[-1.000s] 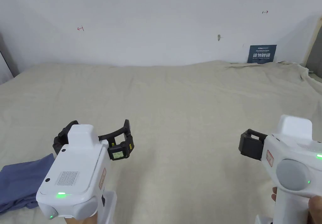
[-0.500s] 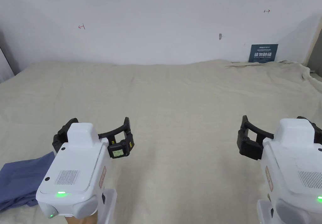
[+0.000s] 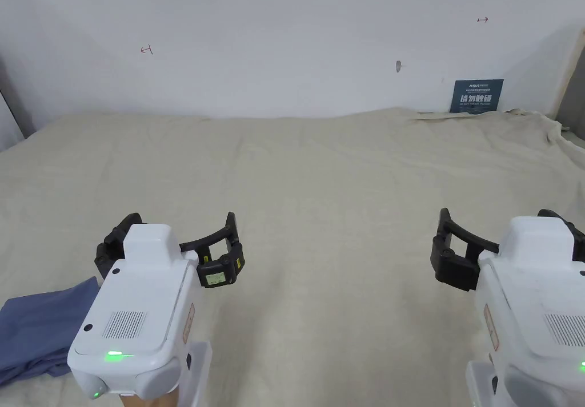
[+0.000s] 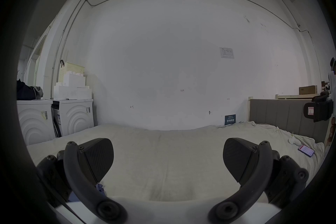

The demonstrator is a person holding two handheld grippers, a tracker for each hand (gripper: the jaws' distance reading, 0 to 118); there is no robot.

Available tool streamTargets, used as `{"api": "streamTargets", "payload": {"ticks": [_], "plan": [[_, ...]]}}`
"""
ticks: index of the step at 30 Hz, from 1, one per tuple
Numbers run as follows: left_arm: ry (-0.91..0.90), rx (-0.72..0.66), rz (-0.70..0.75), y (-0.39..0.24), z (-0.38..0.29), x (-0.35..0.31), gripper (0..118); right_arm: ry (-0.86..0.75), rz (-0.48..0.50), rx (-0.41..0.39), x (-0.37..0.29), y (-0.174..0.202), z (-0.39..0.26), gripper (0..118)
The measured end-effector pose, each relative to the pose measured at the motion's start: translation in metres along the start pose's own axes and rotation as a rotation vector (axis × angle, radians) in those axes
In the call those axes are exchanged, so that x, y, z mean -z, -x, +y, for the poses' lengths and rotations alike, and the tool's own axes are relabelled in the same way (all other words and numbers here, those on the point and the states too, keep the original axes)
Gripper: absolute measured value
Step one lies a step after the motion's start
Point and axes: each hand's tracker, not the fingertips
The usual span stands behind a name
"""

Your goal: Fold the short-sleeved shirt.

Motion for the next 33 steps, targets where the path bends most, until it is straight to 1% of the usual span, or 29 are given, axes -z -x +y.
{"api": "streamTargets", "payload": {"ticks": [20, 33], "plan": [[0.005, 0.01, 0.005, -0.0001, -0.0003, -0.0013, 118, -0.008, 0.003, 0.006, 0.0046, -0.0078, -0.0025, 101], [0.012, 0.023, 0.008, -0.0006, -0.0008, -0.0033, 118, -0.003, 0.012, 0.008, 0.0006, -0.0067, -0.0024, 101]]}}
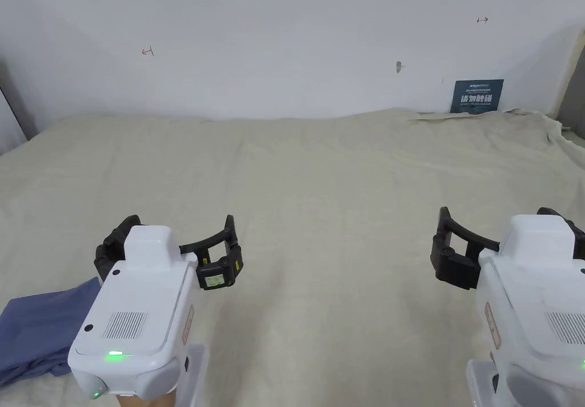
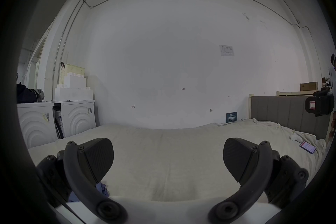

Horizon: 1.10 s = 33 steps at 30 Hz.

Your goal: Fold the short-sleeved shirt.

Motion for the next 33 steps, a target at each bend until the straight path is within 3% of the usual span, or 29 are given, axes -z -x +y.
{"api": "streamTargets", "payload": {"ticks": [33], "plan": [[0.004, 0.014, -0.014, -0.0034, 0.0013, -0.0039, 118, 0.003, 0.008, -0.006, -0.0049, -0.0026, 0.0022, 101]]}}
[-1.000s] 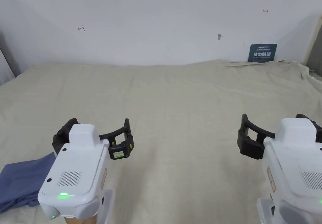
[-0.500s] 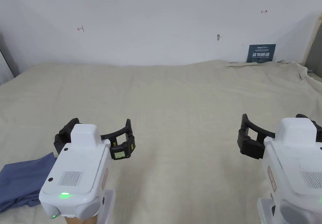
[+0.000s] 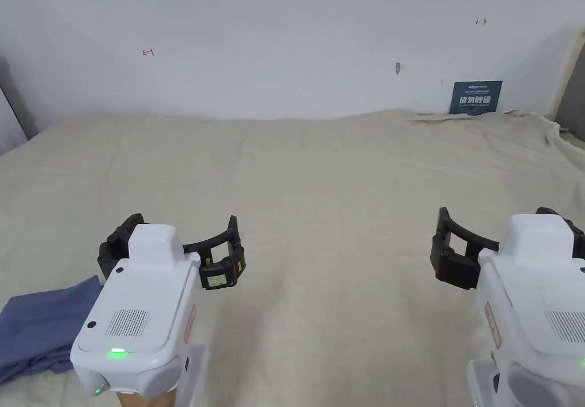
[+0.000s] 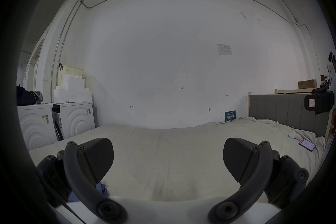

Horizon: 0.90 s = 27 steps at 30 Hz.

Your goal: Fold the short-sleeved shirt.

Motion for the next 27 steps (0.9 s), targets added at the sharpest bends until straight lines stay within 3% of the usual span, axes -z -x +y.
{"api": "streamTargets", "payload": {"ticks": [27], "plan": [[0.0, 0.014, -0.007, 0.002, 0.001, 0.001, 118, 0.007, 0.015, -0.003, 0.01, -0.006, -0.008, 101]]}}
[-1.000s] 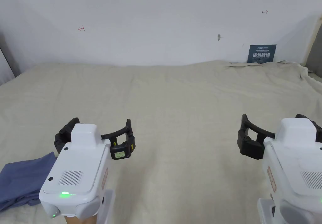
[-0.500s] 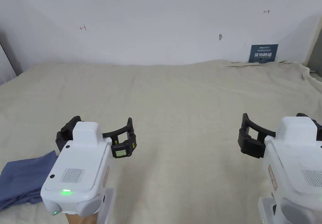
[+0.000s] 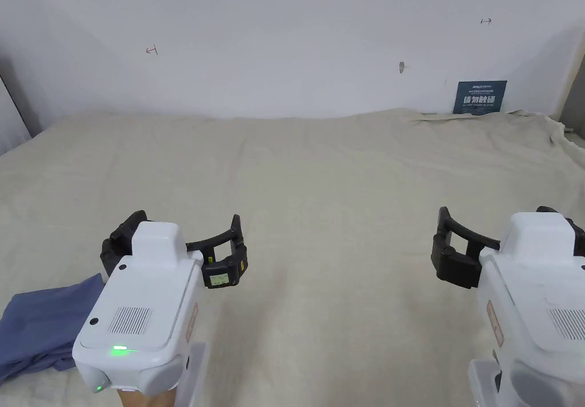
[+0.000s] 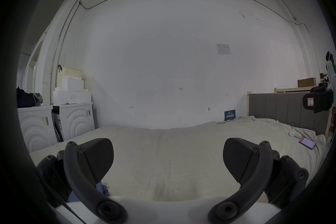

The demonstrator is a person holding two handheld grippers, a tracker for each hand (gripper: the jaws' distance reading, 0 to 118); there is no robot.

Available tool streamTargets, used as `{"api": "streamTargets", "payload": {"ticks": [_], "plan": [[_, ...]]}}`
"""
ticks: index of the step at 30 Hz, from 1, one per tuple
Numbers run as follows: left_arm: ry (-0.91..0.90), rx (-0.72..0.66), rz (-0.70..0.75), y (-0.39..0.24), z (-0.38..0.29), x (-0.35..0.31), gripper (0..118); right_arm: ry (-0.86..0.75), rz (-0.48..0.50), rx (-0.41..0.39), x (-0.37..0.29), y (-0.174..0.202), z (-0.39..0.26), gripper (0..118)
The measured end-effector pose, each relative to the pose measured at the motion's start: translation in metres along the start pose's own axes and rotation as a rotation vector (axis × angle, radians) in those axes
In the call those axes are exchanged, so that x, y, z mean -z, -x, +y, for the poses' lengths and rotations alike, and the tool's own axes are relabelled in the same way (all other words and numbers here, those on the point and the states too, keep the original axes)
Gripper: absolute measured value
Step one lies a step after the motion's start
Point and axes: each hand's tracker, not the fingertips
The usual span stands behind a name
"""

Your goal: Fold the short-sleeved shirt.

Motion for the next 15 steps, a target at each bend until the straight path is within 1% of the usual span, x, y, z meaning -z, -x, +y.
{"api": "streamTargets", "payload": {"ticks": [12, 15], "plan": [[0.005, 0.001, 0.006, 0.0026, -0.0009, -0.001, 118, 0.005, 0.006, 0.005, -0.0006, 0.0004, -0.001, 101], [0.006, 0.009, 0.004, 0.0022, -0.0009, -0.0016, 118, 0.013, 0.003, -0.004, -0.0016, 0.0019, -0.0001, 101]]}}
